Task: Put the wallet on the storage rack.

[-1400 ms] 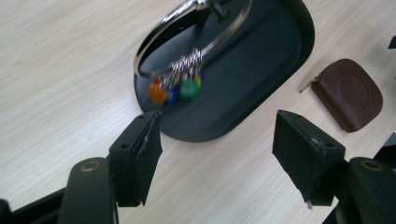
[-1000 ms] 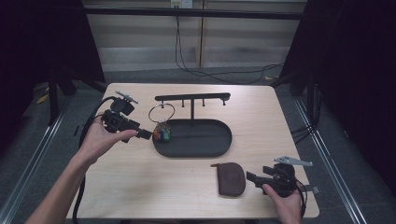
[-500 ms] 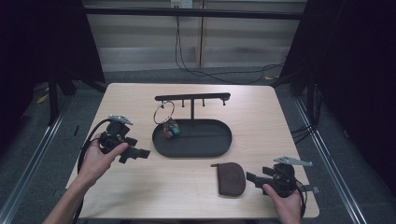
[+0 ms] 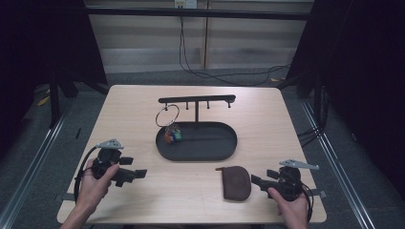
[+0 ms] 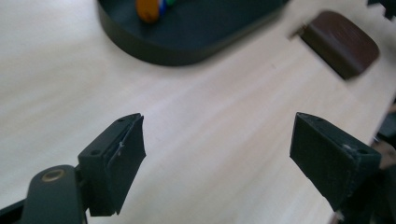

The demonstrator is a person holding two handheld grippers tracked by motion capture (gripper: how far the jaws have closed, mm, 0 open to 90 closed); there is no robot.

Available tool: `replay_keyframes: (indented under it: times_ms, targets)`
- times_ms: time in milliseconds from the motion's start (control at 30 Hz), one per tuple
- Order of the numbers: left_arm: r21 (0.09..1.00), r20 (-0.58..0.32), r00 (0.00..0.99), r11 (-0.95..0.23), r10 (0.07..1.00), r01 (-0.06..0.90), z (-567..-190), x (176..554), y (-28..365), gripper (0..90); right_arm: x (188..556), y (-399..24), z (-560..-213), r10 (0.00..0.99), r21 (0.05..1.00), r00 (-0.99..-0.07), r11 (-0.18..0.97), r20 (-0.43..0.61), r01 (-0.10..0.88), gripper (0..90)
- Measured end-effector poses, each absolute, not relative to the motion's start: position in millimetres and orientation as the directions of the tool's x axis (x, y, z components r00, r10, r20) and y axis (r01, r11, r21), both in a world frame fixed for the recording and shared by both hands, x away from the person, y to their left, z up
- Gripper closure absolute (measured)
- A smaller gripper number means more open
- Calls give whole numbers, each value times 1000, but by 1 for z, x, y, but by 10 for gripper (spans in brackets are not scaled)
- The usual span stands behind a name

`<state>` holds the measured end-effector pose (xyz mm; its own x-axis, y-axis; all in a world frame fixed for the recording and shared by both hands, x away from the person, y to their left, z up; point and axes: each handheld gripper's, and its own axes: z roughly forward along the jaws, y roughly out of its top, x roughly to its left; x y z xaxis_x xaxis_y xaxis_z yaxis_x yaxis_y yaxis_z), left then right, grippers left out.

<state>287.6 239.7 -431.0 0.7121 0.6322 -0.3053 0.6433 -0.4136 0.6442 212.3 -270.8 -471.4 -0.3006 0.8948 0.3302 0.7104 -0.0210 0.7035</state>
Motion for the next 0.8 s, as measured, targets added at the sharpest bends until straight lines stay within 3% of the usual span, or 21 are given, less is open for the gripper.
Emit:
replay_keyframes:
  times_ms: [100, 167, 400, 533, 600, 700, 800]
  targets:
    - [627, -304, 733, -451, 609, 635, -437, 278, 238, 172, 213, -270, -471, 898, 704, -301, -13, 321, 710, 226]
    - [626, -318, 746, -462, 585, 628, -446, 264, 240, 172, 214, -269, -471, 900, 705, -309, 2, 309, 709, 283]
    - [637, -297, 734, -446, 611, 629, -464, 249, 252, 173, 211, -265, -468, 903, 715, -291, -24, 315, 699, 353]
    - [655, -316, 707, -394, 632, 645, -465, 249, 258, 173, 210, -262, -461, 910, 713, -287, -15, 300, 701, 351]
    - [671, -315, 704, -375, 636, 639, -463, 247, 259, 172, 211, -261, -458, 908, 707, -289, -12, 304, 707, 306]
    - [680, -324, 702, -360, 634, 638, -463, 245, 261, 172, 213, -259, -457, 894, 684, -304, -4, 330, 729, 357]
    - [677, -336, 690, -345, 641, 650, -464, 242, 261, 174, 221, -249, -453, 890, 647, -327, 47, 319, 761, 334]
